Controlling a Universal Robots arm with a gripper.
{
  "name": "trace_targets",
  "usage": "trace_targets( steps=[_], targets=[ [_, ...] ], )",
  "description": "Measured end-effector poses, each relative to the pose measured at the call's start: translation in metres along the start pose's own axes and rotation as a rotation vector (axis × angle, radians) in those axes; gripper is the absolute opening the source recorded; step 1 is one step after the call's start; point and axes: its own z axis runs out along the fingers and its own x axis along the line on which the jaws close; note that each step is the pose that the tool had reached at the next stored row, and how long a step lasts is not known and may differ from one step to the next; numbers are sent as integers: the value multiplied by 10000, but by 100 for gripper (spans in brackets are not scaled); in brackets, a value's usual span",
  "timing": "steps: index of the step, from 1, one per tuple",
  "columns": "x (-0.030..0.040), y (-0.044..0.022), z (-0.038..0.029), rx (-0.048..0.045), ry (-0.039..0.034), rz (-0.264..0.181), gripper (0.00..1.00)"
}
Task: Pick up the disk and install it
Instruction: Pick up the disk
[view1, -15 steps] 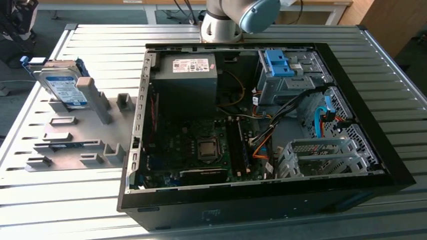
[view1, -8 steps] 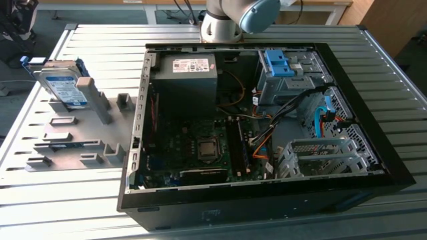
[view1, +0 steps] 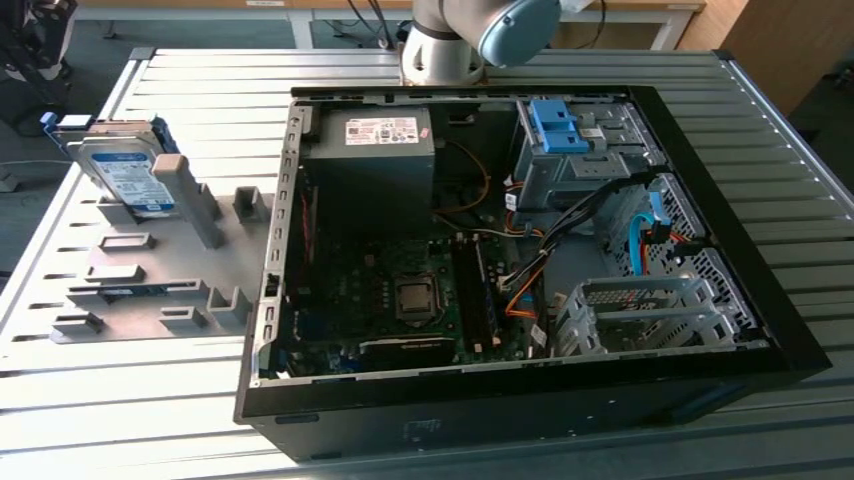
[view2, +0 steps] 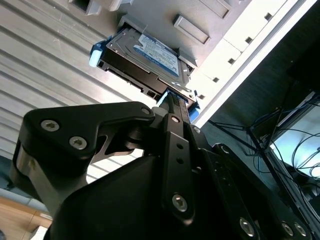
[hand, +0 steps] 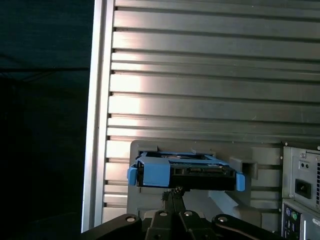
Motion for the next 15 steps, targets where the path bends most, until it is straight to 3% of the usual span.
trace_targets(
  steps=[15],
  targets=[
    [0,0,0,-8,17,-386,11]
  ],
)
